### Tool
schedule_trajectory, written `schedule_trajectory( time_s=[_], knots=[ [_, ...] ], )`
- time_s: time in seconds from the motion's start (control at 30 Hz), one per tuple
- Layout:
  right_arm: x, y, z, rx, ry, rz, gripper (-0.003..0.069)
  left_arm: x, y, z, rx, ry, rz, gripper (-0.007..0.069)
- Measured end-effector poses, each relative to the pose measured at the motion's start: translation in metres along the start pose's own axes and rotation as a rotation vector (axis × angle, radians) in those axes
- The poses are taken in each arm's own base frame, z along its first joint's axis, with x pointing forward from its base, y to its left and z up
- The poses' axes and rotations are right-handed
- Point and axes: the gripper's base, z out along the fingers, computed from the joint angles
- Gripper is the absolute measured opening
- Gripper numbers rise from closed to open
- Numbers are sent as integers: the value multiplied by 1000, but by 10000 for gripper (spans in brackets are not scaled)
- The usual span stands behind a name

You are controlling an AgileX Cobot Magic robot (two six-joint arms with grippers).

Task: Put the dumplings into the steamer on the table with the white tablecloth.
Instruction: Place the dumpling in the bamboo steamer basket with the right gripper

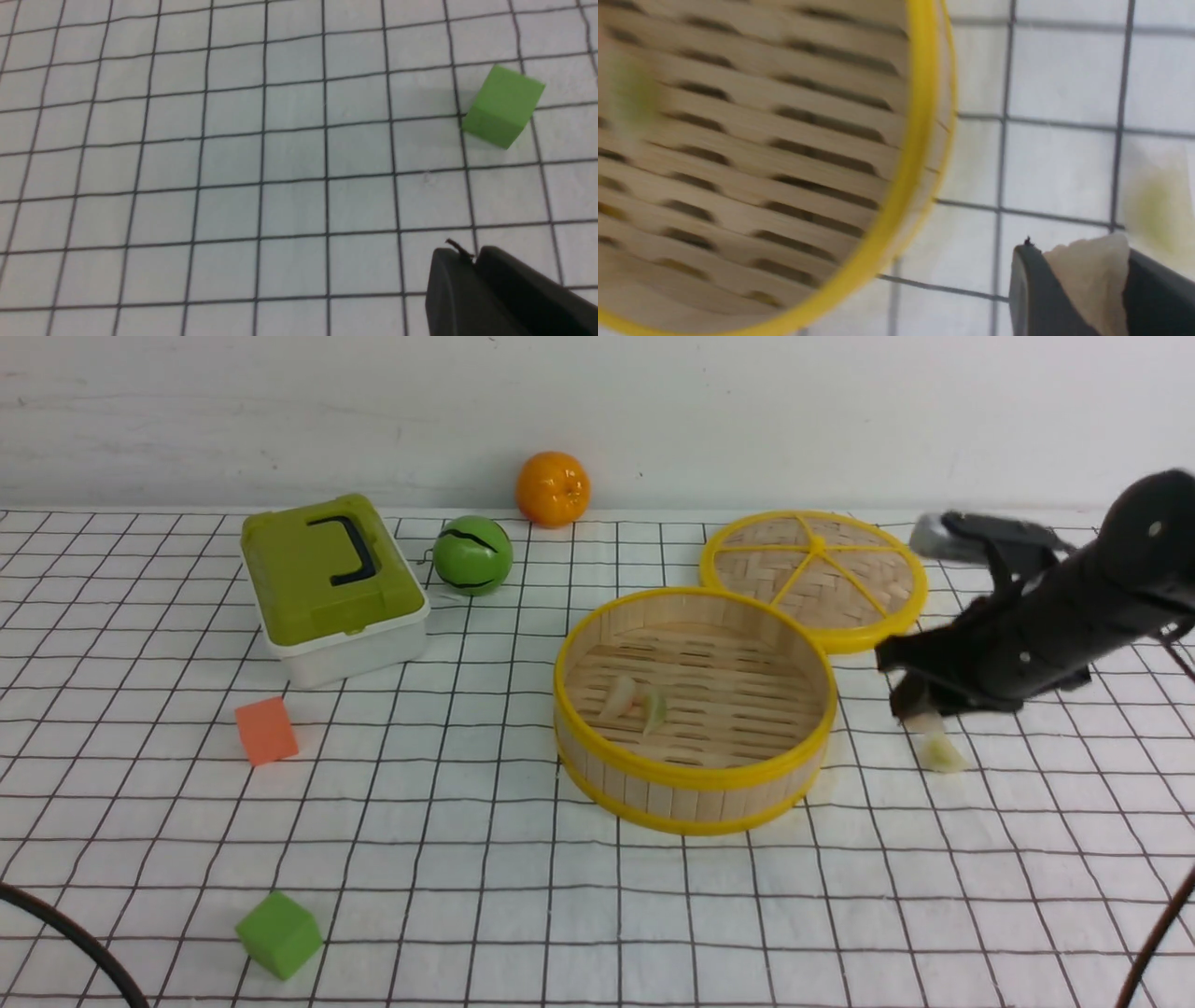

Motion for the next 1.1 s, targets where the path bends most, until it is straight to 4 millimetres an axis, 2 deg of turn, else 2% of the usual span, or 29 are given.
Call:
schedule_trajectory(
  time_s=[0.03, 0.1, 0.17, 0.23, 0.27, 0.33, 0.43, 0.57, 0.67, 0.8, 0.87, 0.9, 0.93, 0.97, 1.03, 1.07, 1.1],
  knots=[
    [-2, 19, -7, -58, -46, -24, 171, -1, -2, 2, 24, -25, -12, 55],
    [-3, 33, -8, -104, -76, -44, 171, -1, -5, 4, 51, -51, -13, 55],
    [4, 67, 5, -201, -107, -93, 171, 1, -9, 8, 83, -74, -10, 57],
    [10, 82, 24, -231, -124, -115, 171, 2, -10, 9, 90, -78, -10, 57],
    [11, 83, 26, -228, -124, -116, 171, 3, -10, 9, 91, -78, -9, 57],
    [16, 85, 56, -205, -156, -111, 171, 3, -10, 10, 93, -79, -9, 57],
    [20, 76, 81, -163, -175, -40, 171, 3, -10, 10, 93, -78, -10, 57],
    [25, 69, 97, -146, -161, 29, 181, 3, -10, 10, 93, -78, -10, 62],
    [29, 68, 102, -153, -137, 29, 230, 3, -10, 10, 93, -78, -10, 64],
    [28, 71, 97, -175, -128, 0, 340, 3, -10, 10, 93, -78, -10, 72],
    [26, 72, 93, -186, -130, -15, 366, 3, -10, 10, 93, -78, -10, 73],
    [20, 74, 79, -204, -151, -43, 395, 3, -10, 10, 93, -78, -10, 74],
    [18, 74, 75, -207, -160, -48, 398, 3, -10, 10, 93, -78, -10, 74],
    [8, 72, 57, -213, -199, -83, 416, 3, -10, 10, 93, -78, -10, 75],
    [0, 69, 40, -211, -236, -137, 425, 3, -10, 10, 93, -78, -10, 75],
    [-12, 61, 12, -198, -290, -204, 433, 3, -10, 10, 93, -78, -10, 75],
    [-12, 59, 12, -195, -288, -208, 433, 3, -10, 10, 93, -78, -10, 75]
  ],
)
